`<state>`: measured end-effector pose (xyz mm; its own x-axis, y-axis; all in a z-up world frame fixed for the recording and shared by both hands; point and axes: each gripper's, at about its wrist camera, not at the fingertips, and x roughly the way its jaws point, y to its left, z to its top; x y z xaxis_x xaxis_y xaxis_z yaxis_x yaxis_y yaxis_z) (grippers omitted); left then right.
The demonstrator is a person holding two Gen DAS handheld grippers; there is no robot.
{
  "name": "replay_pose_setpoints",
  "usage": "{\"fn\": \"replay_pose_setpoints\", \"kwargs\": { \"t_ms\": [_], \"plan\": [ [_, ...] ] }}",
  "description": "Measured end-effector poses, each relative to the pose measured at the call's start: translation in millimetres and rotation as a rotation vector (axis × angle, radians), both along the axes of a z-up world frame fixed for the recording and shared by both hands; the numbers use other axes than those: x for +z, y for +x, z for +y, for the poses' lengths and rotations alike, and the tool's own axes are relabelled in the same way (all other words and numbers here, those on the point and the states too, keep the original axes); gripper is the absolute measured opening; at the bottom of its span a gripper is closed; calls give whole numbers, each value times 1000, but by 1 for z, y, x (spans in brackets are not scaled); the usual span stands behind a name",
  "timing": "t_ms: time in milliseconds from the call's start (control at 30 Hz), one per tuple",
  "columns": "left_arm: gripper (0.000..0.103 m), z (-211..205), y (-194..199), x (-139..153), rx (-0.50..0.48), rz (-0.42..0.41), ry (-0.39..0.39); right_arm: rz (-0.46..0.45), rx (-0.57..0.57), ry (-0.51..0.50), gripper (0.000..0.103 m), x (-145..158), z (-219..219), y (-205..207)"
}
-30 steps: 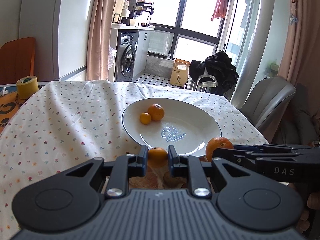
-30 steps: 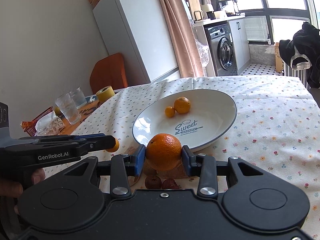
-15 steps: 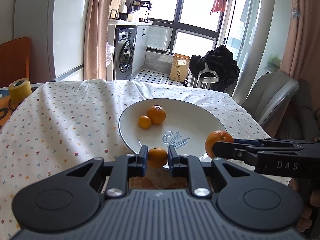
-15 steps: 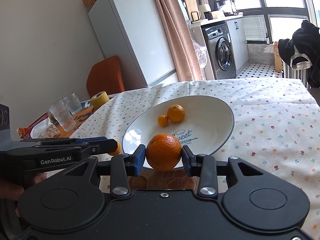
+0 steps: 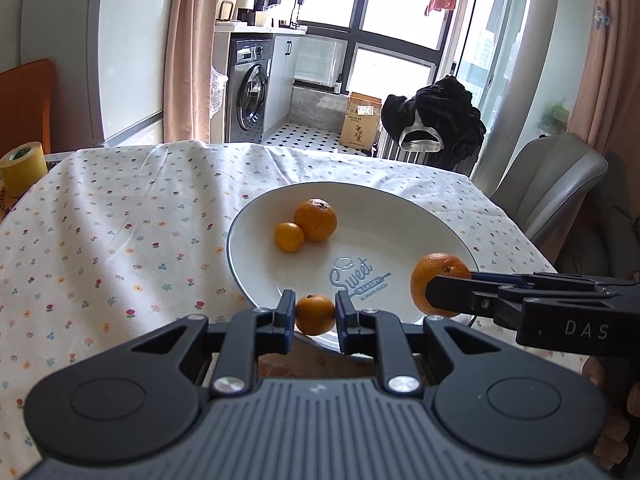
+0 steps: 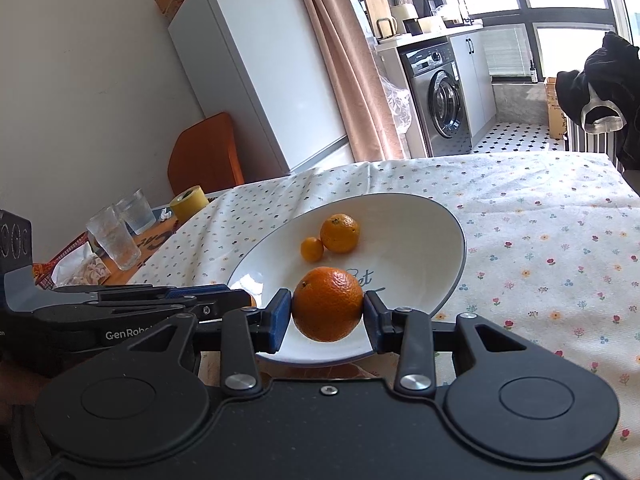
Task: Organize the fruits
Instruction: 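Lift both fruits over the white bowl and open both grippers to release them, then move both open grippers back toward the plums and pomelo segments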
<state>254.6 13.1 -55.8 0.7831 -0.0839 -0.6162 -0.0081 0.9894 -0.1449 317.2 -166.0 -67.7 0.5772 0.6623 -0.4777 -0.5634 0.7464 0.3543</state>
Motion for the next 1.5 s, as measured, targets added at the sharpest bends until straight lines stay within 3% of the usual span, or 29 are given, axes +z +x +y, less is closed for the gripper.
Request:
{"fn": "replay_pose_setpoints", "kwargs": {
  "t_ms": [567, 933, 1100, 1367, 1500],
  "plan": [
    [21, -2, 12, -11, -20, 17, -21, 12, -26, -46, 37, -12, 9, 12],
    [23, 6, -7, 0, 4, -7, -38, 16, -21, -76, 38, -11, 13, 9],
    [42, 9, -21, 3, 31, 7, -31, 11, -19, -72, 38, -7, 12, 1],
    [65, 13, -45, 7, 70, -6, -16, -11, -22, -69, 39, 2, 9, -12],
    [75, 16, -57, 11, 96, -24, -20, -15, -32, -64, 45, 4, 5, -21]
  ]
}}
